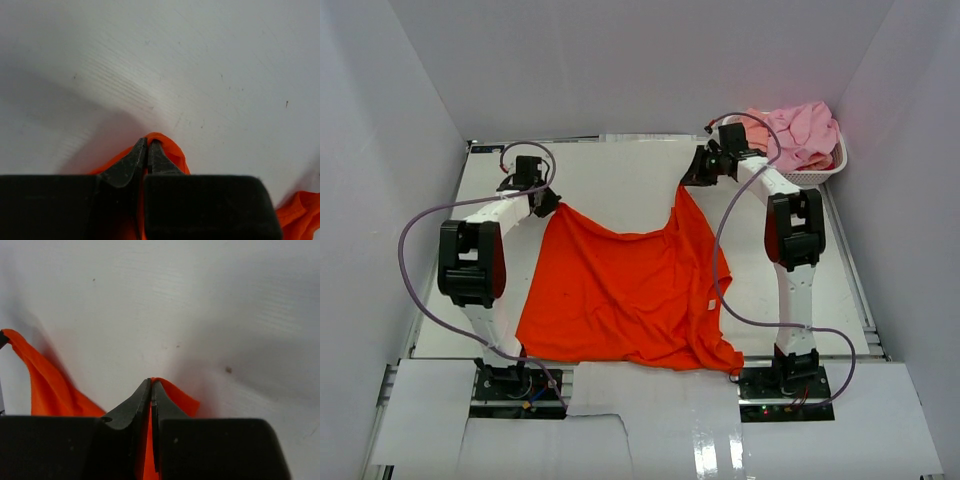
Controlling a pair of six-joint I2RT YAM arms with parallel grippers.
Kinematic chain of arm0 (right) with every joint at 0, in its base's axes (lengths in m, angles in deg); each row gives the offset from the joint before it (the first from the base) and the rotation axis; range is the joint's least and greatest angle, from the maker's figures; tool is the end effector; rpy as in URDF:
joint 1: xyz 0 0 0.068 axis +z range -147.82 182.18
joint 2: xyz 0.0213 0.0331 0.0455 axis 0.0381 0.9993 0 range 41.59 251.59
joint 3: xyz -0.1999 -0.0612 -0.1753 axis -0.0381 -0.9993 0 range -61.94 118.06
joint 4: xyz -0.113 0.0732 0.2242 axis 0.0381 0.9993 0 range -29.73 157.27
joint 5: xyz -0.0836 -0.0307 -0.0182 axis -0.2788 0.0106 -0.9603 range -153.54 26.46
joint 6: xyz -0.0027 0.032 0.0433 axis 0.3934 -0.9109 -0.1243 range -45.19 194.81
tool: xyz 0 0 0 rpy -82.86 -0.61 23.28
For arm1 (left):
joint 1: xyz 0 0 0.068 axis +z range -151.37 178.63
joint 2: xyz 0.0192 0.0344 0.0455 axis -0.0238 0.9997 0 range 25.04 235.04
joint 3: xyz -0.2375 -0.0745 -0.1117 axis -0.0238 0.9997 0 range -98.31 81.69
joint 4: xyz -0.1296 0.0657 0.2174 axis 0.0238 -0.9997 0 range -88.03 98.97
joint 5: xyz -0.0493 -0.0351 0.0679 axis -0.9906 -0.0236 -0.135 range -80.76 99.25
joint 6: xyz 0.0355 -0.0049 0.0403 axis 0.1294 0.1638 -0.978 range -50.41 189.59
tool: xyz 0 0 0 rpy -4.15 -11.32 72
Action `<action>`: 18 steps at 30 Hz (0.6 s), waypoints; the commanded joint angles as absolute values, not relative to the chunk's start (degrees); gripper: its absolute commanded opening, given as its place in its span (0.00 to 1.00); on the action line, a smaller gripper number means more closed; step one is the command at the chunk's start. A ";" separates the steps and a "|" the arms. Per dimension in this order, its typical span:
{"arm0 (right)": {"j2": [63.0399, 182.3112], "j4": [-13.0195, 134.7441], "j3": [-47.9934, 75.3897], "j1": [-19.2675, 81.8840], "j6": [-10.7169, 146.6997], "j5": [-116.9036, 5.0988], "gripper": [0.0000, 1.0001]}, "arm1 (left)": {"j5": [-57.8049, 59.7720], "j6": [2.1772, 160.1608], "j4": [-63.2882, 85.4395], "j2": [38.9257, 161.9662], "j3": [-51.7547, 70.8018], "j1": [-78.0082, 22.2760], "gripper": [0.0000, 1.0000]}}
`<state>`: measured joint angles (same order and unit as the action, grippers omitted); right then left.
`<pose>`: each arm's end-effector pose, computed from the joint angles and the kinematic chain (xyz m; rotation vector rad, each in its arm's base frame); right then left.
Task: Fold and stack the t-shirts
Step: Flatten out the tshirt
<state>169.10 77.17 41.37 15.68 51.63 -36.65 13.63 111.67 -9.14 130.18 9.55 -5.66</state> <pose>0.4907 0.1344 0.2077 -0.0559 2.3453 0.8629 0.3951 -0.0270 0.1999 -0.8334 2.3324 -0.2572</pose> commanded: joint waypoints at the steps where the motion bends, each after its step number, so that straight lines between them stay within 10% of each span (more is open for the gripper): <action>1: 174.03 83.37 51.86 15.19 54.68 -39.02 0.08 | 15.66 111.78 -7.81 132.96 5.50 -5.15 0.00; 18: 183.71 88.65 67.79 9.83 54.33 -40.60 0.08 | 13.90 110.55 -7.90 141.31 -4.35 1.18 0.00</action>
